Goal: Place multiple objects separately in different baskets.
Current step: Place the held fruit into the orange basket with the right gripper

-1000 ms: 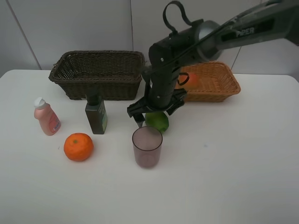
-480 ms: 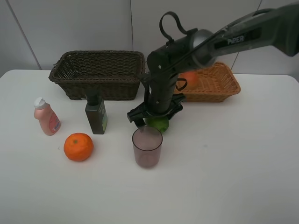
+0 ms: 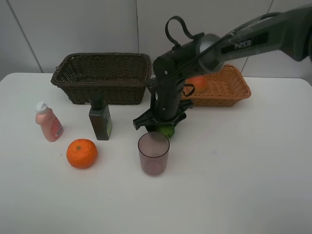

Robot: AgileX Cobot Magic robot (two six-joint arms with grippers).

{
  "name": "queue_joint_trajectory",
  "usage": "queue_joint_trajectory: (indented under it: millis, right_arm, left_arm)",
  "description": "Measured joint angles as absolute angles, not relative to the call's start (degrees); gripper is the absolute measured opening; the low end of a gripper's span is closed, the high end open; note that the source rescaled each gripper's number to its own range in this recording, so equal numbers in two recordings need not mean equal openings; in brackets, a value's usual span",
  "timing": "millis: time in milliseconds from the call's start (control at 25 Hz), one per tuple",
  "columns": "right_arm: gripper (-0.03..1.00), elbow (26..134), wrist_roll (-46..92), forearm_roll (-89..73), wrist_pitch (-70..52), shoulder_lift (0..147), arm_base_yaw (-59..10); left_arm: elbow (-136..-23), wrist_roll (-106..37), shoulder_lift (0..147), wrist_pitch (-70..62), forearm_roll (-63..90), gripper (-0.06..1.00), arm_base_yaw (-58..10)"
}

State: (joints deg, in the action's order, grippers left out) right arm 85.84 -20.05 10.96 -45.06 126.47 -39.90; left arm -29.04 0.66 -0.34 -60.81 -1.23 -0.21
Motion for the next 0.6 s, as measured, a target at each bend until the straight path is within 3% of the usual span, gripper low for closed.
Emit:
queue_joint_trajectory:
  millis: [600]
  right_arm:
    - [0.08,85.8,-20.1,11.6,-45.1,126.5,-39.9]
  left_arm:
    - [-29.0,0.7,-0.3,-60.8,-1.2,1.0,-0.2]
